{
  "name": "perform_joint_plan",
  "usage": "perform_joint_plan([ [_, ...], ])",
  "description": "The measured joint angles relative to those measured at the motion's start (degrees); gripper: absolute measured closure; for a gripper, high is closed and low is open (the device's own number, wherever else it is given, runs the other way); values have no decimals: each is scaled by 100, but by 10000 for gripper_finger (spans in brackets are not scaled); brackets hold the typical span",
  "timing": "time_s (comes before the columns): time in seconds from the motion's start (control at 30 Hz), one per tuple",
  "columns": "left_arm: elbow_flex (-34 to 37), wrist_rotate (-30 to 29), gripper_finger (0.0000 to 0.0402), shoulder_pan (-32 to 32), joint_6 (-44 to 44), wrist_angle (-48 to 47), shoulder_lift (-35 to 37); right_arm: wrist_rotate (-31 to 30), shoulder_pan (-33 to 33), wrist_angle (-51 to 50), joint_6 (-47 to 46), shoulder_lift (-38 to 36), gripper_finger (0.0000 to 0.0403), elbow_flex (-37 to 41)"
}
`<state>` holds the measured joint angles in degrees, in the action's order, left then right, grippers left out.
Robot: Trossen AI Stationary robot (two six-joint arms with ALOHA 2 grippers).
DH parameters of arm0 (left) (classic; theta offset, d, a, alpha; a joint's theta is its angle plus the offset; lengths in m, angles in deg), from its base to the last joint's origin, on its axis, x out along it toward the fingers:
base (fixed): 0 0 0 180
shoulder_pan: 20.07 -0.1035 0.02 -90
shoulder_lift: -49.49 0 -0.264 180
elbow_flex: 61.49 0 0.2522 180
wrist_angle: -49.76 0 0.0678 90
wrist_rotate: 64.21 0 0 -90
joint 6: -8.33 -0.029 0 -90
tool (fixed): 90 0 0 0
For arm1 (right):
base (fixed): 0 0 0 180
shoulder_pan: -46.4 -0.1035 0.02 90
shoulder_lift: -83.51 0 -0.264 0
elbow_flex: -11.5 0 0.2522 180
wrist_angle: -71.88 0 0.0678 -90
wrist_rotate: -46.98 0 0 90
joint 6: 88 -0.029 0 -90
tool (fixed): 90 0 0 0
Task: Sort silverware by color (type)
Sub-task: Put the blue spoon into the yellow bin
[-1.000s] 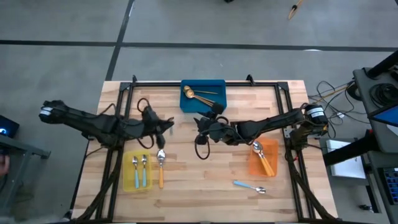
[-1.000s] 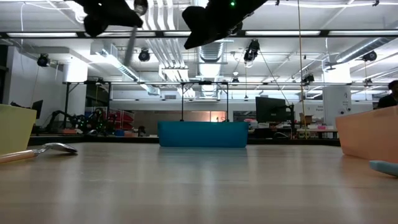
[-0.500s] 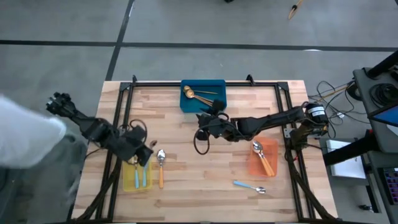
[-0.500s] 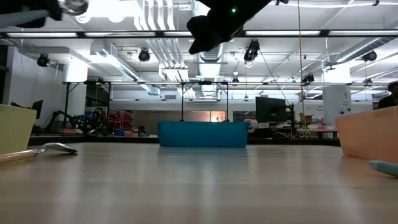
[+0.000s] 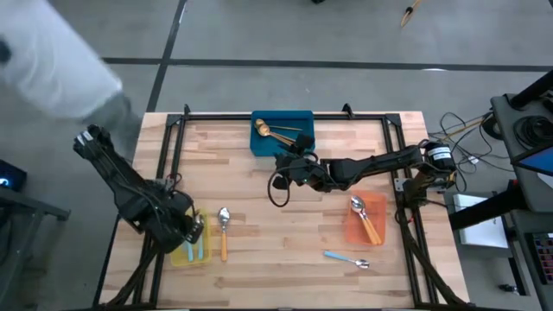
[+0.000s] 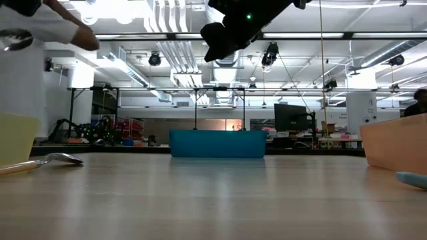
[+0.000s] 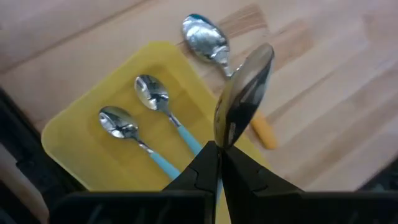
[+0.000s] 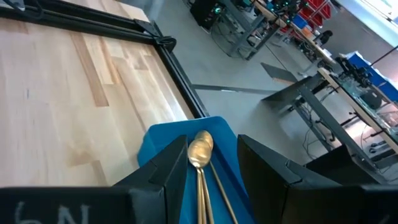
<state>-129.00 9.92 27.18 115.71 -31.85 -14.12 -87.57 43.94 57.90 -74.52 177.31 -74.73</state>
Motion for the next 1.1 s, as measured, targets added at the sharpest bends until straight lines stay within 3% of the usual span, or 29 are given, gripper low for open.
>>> perform_joint_plan([
  [0.63, 1798, 109, 402, -1, 119, 1902, 752, 2, 15, 1, -48, 0, 271, 2],
  [1.1, 2204, 229, 402, -1, 121, 2033, 1044, 0, 15, 1, -87, 0, 271, 2],
])
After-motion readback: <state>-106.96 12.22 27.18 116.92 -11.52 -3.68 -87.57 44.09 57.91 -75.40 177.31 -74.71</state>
